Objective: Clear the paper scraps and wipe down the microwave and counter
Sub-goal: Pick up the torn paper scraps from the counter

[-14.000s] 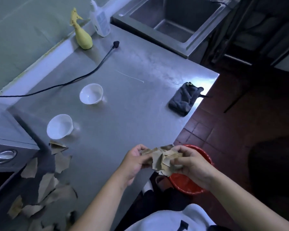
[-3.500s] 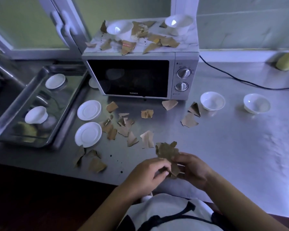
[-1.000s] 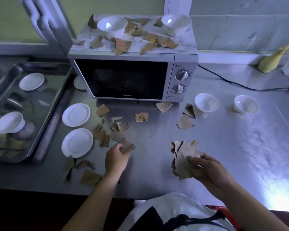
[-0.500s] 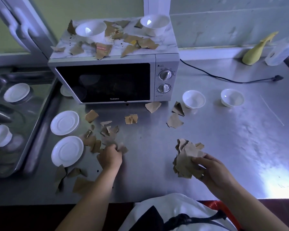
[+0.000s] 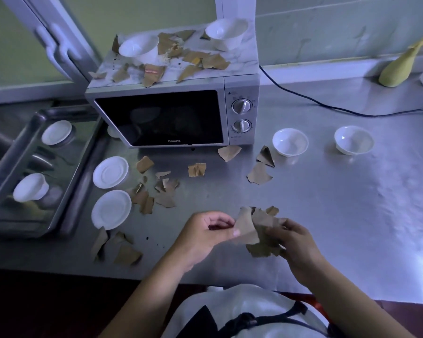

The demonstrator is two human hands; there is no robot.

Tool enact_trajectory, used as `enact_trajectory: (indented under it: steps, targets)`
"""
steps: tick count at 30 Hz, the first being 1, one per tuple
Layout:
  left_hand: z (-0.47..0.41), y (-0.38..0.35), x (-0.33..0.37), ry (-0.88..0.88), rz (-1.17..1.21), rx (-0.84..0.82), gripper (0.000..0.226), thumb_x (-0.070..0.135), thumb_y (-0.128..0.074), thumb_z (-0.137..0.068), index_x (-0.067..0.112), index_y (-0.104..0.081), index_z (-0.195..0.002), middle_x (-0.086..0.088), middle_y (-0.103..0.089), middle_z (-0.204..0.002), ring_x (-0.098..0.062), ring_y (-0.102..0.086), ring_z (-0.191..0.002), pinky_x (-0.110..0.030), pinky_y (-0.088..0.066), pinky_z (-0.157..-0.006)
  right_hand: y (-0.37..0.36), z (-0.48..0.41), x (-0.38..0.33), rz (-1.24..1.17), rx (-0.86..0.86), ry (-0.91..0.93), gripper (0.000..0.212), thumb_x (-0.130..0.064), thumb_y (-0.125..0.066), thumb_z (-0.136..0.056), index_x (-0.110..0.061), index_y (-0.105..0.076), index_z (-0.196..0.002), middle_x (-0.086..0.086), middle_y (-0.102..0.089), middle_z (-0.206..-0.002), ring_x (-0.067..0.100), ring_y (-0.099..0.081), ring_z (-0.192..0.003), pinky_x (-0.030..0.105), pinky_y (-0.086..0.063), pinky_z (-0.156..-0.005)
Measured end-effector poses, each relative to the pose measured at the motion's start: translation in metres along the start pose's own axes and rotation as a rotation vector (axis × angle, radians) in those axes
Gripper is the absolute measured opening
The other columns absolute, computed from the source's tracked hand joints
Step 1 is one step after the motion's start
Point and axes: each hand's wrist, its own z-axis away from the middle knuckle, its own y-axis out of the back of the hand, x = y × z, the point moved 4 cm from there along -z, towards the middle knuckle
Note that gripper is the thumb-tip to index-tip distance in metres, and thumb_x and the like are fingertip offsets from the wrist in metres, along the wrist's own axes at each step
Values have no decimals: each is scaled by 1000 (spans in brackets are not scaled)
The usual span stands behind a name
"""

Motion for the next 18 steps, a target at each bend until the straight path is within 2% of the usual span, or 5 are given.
enact_trajectory:
  steps: [3, 9, 11, 14, 18]
  targets:
    - [7, -22, 9, -13, -77, 54, 16, 10, -85, -76, 23, -76, -78, -1, -74, -77, -5, -62, -67, -15, -49, -68, -8, -1, -2, -18, -140, 23, 5, 8, -56, -91, 7, -60, -94, 19, -58, -77, 23, -56, -58, 29, -43, -48]
    - [17, -43, 4, 3, -145, 270, 16, 20, -85, -75, 32, -75, -74, 6, -72, -76, -6, -64, -66, -15, -46, -64, 0, 5, -1, -181, -447, 4, 19, -5, -62, -79, -13, -78, -83, 6, -68, -70, 14, -63, -58, 25, -50, -52]
    - [22, -52, 0, 4, -166, 297, 17, 23, -85, -75, 36, -74, -76, 10, -72, -76, -10, -66, -68, -14, -46, -63, 7, 9, 0, -165, -503, -1, 20, -9, -63, -78, -8, -78, -90, 12, -71, -79, 18, -66, -67, 26, -52, -58]
    - [30, -61, -5, 15, -222, 347, 16, 26, -85, -76, 36, -73, -71, 18, -70, -73, -7, -65, -66, -10, -43, -58, 15, 10, 5, -154, -501, -20, 38, -9, -61, -80, 13, -63, -111, 31, -64, -98, 37, -59, -87, 39, -48, -73]
    - [38, -65, -10, 13, -274, 363, 16, 25, -83, -76, 34, -71, -72, 22, -68, -71, 0, -61, -63, -8, -41, -57, 15, 14, 7, -92, -513, 19, 44, -7, -64, -79, 16, -58, -116, 37, -58, -99, 42, -54, -86, 49, -43, -77]
